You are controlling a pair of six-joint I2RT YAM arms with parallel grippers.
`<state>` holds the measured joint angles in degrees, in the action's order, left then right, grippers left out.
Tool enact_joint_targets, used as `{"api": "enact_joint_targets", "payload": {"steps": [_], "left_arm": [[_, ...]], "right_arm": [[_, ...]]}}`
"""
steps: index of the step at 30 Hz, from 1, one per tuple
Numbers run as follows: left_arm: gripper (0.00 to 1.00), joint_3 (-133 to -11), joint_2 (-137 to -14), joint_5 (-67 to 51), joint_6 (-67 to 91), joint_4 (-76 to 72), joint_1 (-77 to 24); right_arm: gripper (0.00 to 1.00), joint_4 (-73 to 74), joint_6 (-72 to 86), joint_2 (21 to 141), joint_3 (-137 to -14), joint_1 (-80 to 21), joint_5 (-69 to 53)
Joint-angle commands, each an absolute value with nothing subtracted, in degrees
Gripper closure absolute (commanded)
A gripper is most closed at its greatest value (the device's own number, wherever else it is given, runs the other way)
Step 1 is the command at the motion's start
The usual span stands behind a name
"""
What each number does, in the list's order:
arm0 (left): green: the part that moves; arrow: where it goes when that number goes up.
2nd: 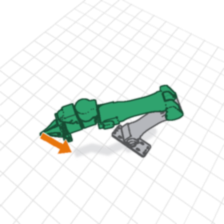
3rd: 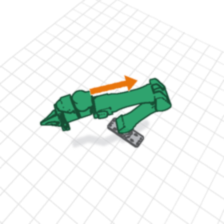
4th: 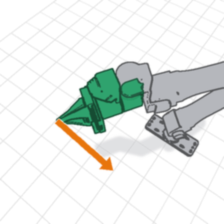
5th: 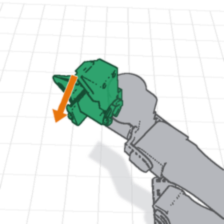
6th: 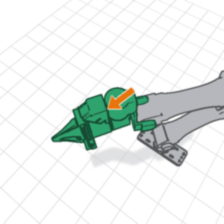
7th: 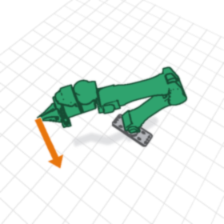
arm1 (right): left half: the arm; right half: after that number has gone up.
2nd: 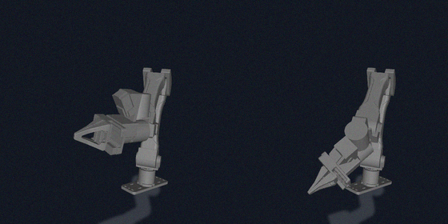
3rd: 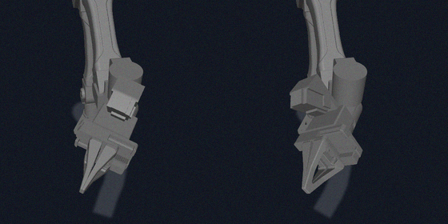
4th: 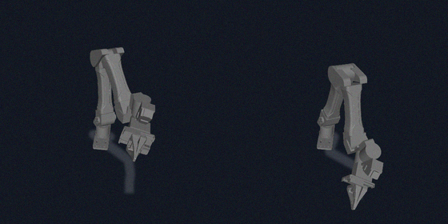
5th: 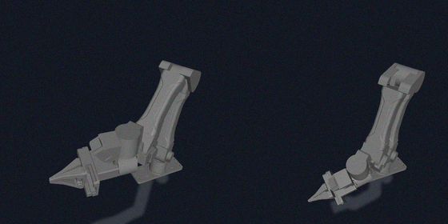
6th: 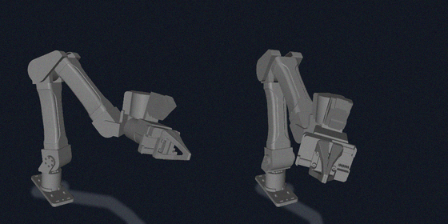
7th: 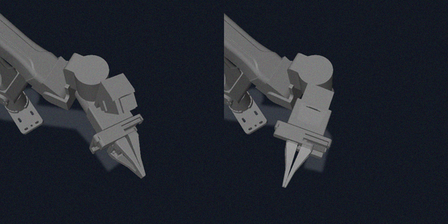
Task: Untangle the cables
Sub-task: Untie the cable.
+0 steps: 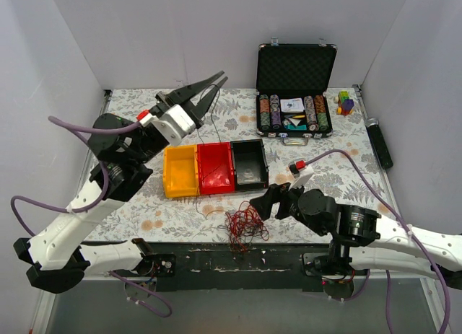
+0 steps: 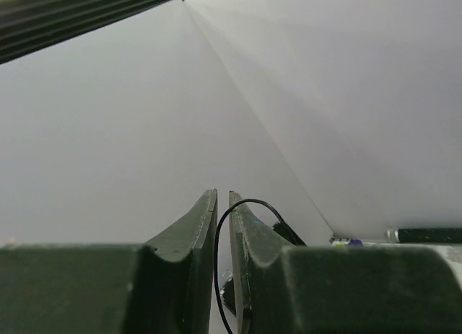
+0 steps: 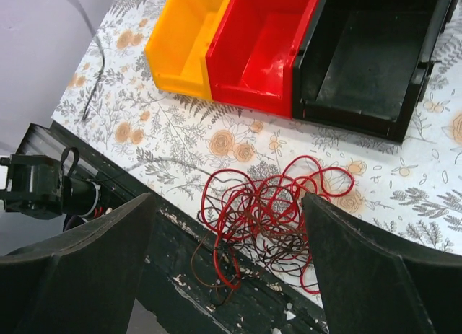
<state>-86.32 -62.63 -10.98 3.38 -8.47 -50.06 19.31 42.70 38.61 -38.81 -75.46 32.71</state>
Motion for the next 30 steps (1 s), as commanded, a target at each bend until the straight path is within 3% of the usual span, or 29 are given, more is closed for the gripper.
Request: {"api": "enact_joint_targets", "payload": {"steps": [1, 11, 18, 30], "left_arm": [[0.87, -83.86, -61.35, -16.26, 6.32, -9.31, -50.01], [0.94, -81.82, -64.07, -12.39, 10.81, -16.52, -50.01], [0.94, -83.06, -65.65, -14.76, 11.86, -18.02, -50.01], [1.0, -89.47, -70.75, -15.91, 9.23, -22.5, -50.01]], "right_arm": [[0.09, 21.18, 36.74, 40.16, -44.03, -75.76, 34.62], [0.08, 17.76, 32.44, 40.08, -46.67, -75.76, 35.07], [0.08, 5.29, 21.2, 39.28, -49.39, -75.76, 32.7], [0.1, -3.25, 12.13, 51.85, -59.58, -75.76, 24.7]]}}
